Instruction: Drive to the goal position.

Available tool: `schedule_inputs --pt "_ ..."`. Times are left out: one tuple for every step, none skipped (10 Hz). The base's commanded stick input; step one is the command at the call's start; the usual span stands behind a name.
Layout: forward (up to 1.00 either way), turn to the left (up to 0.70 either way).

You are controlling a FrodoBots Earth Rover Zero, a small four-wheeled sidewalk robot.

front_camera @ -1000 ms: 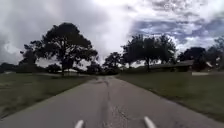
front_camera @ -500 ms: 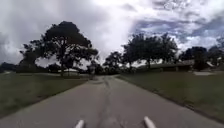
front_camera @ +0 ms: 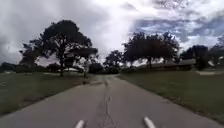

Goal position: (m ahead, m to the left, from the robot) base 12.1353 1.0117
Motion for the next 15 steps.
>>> schedule_inputs --pt "0.7 0.0" --pt "0.7 0.0" --pt "0.7 0.0" --pt "0.7 0.0" --pt "0.7 0.0" --pt "0.7 0.0" --pt "0.7 0.0" --pt "0.7 0.0" --pt "0.7 0.0" --pt "0.7 0.0" --pt "0.7 0.02" --pt "0.7 0.05" --pt "0.7 0.11" --pt "0.7 0.25" --pt "0.7 0.33"
